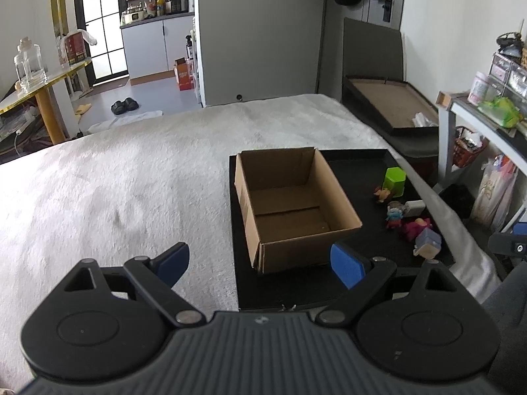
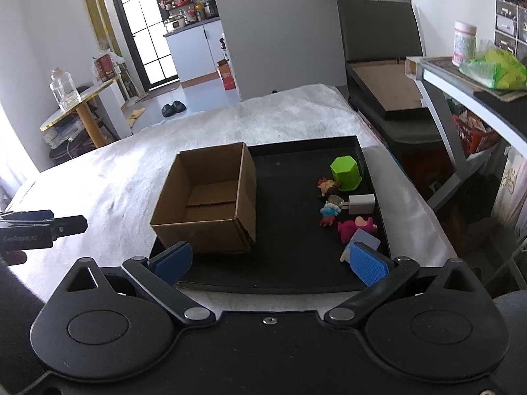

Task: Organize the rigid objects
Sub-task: 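Move the right gripper down onto the lavender block toy and close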

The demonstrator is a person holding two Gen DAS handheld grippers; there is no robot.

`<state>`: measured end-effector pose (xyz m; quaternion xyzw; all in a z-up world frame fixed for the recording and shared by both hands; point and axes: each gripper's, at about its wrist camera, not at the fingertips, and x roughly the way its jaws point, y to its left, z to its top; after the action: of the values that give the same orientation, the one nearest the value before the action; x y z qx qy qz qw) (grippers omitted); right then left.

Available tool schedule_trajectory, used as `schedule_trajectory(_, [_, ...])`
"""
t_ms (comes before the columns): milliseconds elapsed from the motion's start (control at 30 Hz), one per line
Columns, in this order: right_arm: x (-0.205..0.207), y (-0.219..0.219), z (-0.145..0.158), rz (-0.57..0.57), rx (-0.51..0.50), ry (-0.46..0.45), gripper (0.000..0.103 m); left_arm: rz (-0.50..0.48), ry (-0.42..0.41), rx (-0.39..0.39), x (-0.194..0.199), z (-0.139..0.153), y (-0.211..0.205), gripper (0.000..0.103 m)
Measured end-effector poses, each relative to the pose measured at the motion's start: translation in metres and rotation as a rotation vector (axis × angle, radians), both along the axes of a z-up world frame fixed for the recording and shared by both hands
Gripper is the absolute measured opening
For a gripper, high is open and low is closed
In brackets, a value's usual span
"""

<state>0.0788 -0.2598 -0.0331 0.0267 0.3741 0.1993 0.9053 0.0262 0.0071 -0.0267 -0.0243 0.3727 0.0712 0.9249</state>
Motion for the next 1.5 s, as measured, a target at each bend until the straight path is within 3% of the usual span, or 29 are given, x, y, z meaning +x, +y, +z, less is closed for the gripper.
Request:
schedule_trajectory(533, [0.043,-0.007,-0.04,-0.015,-0.009,0.093,0.103,0.028,0.085,0.058,0.052,-0.03,-0.012,0.092])
schedule_trajectory(1167, [0.105,-0.031,-0.079,-0.098,-0.028,0.196,0.101,0.07,0.193,0.194,0.123,-0.077,-0.031,0.092])
schedule_trajectory(1500, [0.141,-0.034,-0.116,-0.144,-0.077,0.306,0.084,0.099,0.268,0.251,0.155,-0.11,-0.024,0.089])
